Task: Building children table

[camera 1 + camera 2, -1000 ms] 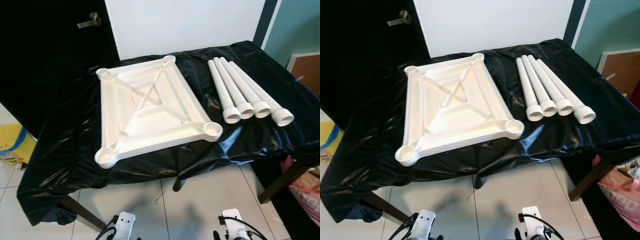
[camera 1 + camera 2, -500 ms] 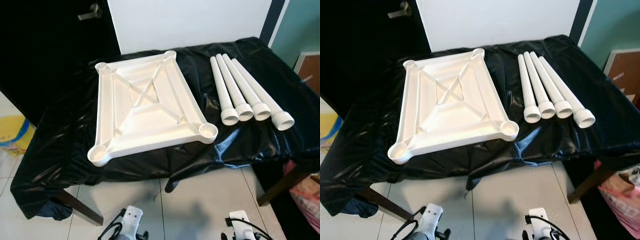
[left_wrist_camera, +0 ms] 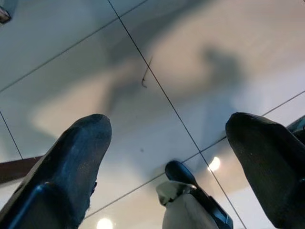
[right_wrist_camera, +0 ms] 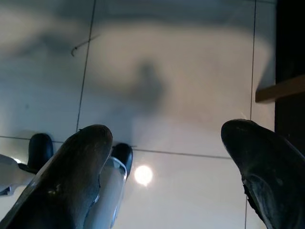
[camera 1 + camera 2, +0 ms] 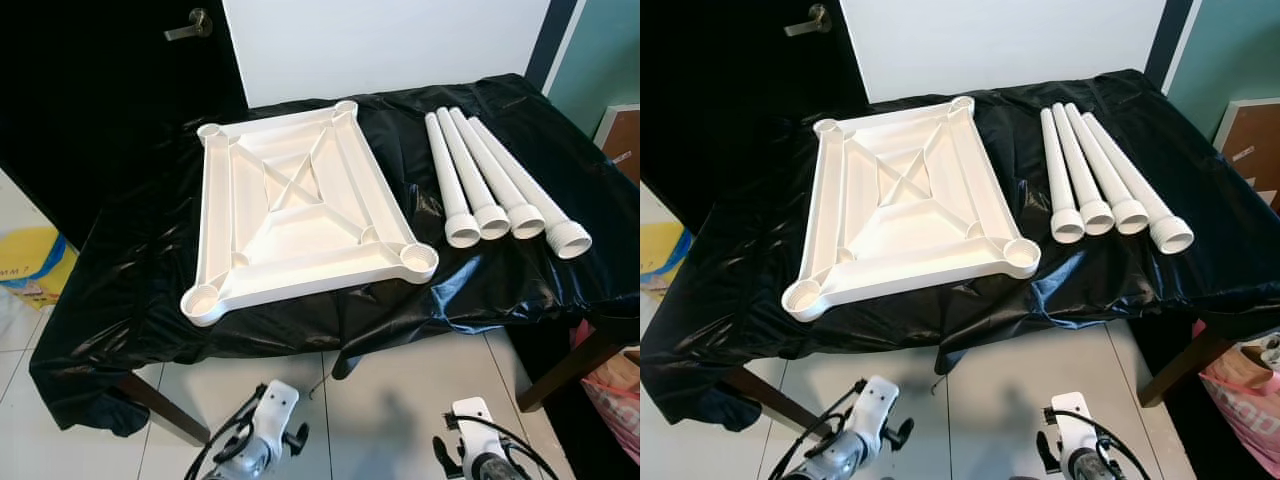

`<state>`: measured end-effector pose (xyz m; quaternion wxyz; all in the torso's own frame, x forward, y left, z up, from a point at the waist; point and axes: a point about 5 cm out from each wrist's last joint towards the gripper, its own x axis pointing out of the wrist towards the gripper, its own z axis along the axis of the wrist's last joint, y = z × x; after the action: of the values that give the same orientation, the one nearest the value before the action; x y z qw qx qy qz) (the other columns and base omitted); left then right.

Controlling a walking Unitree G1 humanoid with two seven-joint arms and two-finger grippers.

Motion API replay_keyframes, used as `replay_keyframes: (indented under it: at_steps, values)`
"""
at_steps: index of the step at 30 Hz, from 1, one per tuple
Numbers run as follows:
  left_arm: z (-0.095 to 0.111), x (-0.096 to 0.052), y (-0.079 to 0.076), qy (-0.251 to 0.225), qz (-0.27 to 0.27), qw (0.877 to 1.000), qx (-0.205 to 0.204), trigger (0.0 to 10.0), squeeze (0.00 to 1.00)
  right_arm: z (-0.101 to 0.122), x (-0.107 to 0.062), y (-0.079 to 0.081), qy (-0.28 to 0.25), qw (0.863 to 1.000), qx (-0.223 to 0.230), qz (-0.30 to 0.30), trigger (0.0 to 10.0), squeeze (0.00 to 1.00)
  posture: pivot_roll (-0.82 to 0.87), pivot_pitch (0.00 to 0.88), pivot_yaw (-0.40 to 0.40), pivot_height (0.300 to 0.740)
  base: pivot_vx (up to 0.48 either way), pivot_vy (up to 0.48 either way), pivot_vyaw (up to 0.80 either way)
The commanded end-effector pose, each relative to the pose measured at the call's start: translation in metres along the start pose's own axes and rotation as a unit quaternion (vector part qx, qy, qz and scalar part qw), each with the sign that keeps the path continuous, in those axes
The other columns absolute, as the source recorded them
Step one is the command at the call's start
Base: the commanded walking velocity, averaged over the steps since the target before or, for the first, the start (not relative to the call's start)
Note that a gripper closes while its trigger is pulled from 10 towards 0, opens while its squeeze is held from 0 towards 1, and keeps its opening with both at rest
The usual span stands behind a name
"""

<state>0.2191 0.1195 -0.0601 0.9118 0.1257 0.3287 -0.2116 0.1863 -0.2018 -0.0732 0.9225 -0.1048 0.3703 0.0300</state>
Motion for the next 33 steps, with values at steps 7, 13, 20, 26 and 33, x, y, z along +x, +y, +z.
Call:
replay_keyframes:
  at_steps: [7, 13, 20, 26, 33]
  values:
    - [0.026, -0.004, -0.006, -0.088, -0.182, 0.979, 0.02, 10.0, 0.0, 0.03, -0.001, 0.001, -0.114, 0.99, -0.004, 0.088, 10.0, 0.0, -0.16, 0.043, 0.078, 0.74, 0.0, 0.0, 0.0]
    - [0.046, -0.031, -0.005, -0.173, -0.315, 0.93, 0.079, 10.0, 0.0, 0.059, -0.028, 0.002, -0.216, 0.929, -0.081, 0.288, 10.0, 0.0, -0.16, 0.05, 0.078, 0.74, 0.0, 0.0, 0.0]
    - [0.054, -0.049, -0.003, -0.177, -0.365, 0.909, 0.099, 10.0, 0.0, 0.076, -0.039, -0.001, -0.229, 0.902, -0.108, 0.349, 10.0, 0.0, -0.15, 0.05, 0.079, 0.74, 0.0, 0.0, 0.0]
    - [0.067, -0.076, 0.002, -0.19, -0.414, 0.885, 0.101, 10.0, 0.0, 0.101, -0.063, -0.011, -0.256, 0.87, -0.119, 0.404, 10.0, 0.0, -0.15, 0.05, 0.076, 0.74, 0.0, 0.0, 0.0]
    - [0.105, -0.098, 0.008, -0.265, -0.405, 0.873, 0.067, 10.0, 0.0, 0.14, -0.085, -0.022, -0.329, 0.848, -0.087, 0.406, 10.0, 0.0, -0.15, 0.044, 0.072, 0.74, 0.0, 0.0, 0.0]
